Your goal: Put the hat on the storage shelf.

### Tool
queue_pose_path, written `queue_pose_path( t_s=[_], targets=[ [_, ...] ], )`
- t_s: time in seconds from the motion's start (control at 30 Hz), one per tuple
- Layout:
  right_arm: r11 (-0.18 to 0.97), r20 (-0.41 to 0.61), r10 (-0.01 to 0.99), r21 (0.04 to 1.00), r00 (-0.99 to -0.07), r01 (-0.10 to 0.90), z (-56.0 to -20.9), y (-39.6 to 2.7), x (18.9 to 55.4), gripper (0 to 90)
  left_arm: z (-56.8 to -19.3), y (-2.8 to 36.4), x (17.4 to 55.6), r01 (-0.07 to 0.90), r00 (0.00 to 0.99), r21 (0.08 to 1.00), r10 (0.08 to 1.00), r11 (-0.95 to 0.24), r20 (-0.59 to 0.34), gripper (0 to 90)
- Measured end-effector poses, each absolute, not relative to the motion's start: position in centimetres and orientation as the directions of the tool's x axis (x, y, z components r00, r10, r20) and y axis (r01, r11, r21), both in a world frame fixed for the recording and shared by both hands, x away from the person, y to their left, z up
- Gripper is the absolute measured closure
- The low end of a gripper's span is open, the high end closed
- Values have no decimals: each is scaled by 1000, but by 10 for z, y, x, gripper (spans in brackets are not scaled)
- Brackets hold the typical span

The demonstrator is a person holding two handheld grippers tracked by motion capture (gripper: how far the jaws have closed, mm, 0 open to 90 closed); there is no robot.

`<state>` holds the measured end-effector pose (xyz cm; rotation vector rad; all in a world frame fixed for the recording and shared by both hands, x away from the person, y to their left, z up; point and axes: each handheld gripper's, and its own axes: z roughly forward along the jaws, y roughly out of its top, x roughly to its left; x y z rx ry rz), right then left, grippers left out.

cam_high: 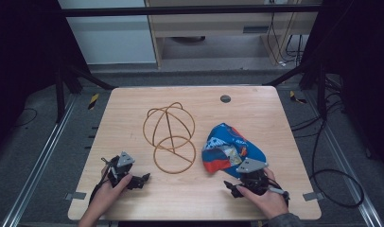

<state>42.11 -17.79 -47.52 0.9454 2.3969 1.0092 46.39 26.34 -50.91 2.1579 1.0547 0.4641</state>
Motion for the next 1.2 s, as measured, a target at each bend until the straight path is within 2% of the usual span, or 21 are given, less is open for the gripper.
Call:
queue_pose_path(
  t_s=[0.1,0.23,0.47,0.7,0.93,1.2],
  targets=[
    [495,-53,723,735,-689,463,-466,-191,426,132,-509,263,464,550,608,710,793,-440,21,0],
    [520,-64,732,696,-678,495,-459,-203,435,114,-509,263,464,550,608,710,794,-440,21,0],
    [554,-74,728,649,-682,522,-444,-212,449,128,-509,263,464,550,608,710,794,-440,21,0],
    [568,-70,722,629,-688,532,-432,-213,462,193,-509,263,464,550,608,710,794,-440,21,0],
    [620,-88,704,561,-705,549,-420,-210,486,164,-509,263,464,552,606,709,795,-439,20,0],
    [630,-55,685,546,-726,553,-406,-202,506,146,-509,263,464,551,607,709,795,-439,20,0]
  ],
)
